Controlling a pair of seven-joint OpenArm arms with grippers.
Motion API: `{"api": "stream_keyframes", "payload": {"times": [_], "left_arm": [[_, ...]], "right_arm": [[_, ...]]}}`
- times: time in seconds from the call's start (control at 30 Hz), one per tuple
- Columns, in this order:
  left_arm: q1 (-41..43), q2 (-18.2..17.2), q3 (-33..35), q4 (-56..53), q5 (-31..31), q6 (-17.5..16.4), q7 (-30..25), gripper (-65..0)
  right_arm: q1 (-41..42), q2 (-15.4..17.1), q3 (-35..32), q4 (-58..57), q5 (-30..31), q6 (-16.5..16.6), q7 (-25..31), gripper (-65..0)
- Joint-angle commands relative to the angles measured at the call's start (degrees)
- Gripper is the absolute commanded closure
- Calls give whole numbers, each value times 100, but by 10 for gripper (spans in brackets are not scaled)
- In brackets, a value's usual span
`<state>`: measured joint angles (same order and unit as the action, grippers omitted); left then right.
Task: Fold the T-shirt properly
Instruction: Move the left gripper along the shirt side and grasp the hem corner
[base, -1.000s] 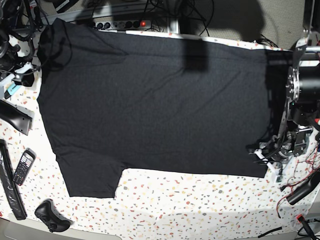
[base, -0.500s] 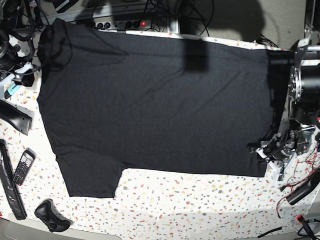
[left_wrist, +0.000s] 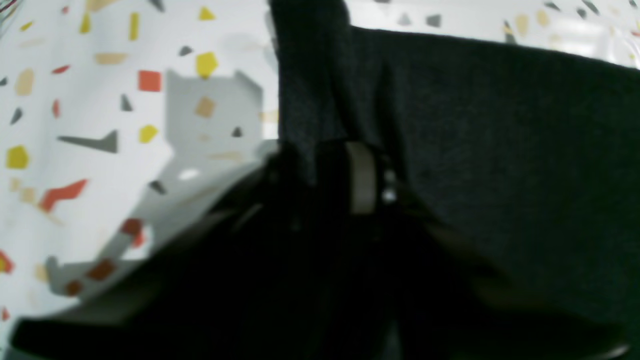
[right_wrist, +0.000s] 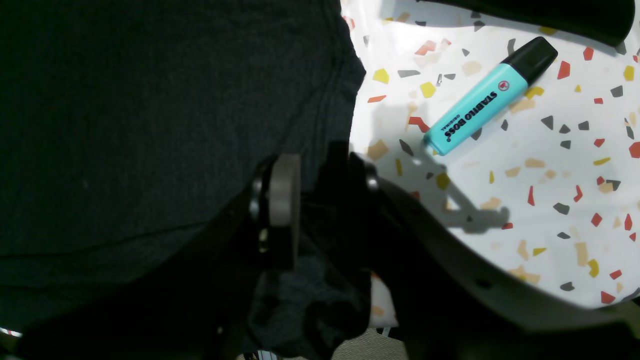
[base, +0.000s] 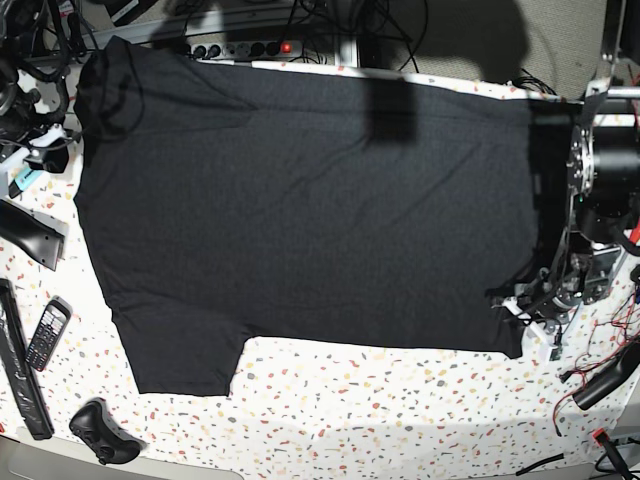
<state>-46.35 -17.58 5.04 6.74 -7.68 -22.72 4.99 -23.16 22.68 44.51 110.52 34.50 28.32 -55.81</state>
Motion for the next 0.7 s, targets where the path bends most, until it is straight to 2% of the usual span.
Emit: {"api": "stream_keyframes", "payload": {"times": [0.0, 0.07, 0.23, 0.4, 0.47, 0.6, 0.67], "left_arm": [[-116, -15, 0, 42, 142, -2, 140, -83], [-61, -22, 0, 42, 190, 0, 120, 0], [-15, -39, 0, 42, 190, 22, -164, 0], [-31, -37, 0, 42, 188, 22, -275, 0], [-31, -39, 0, 42, 188, 20, -284, 0], [-31, -37, 0, 42, 184, 20, -291, 0], [-26, -37, 0, 42, 184, 20, -291, 0]], "right_arm": [[31, 111, 42, 94, 66, 17, 79, -166], [31, 111, 42, 96, 66, 17, 94, -166], [31, 111, 42, 94, 66, 17, 173, -164], [81, 116, 42, 94, 22, 22, 658, -165], [223, 116, 42, 90, 24, 24, 675, -173], [575, 221, -188, -120, 13, 33, 1093, -280], [782, 385, -544, -302, -304, 31, 1290, -316]]}}
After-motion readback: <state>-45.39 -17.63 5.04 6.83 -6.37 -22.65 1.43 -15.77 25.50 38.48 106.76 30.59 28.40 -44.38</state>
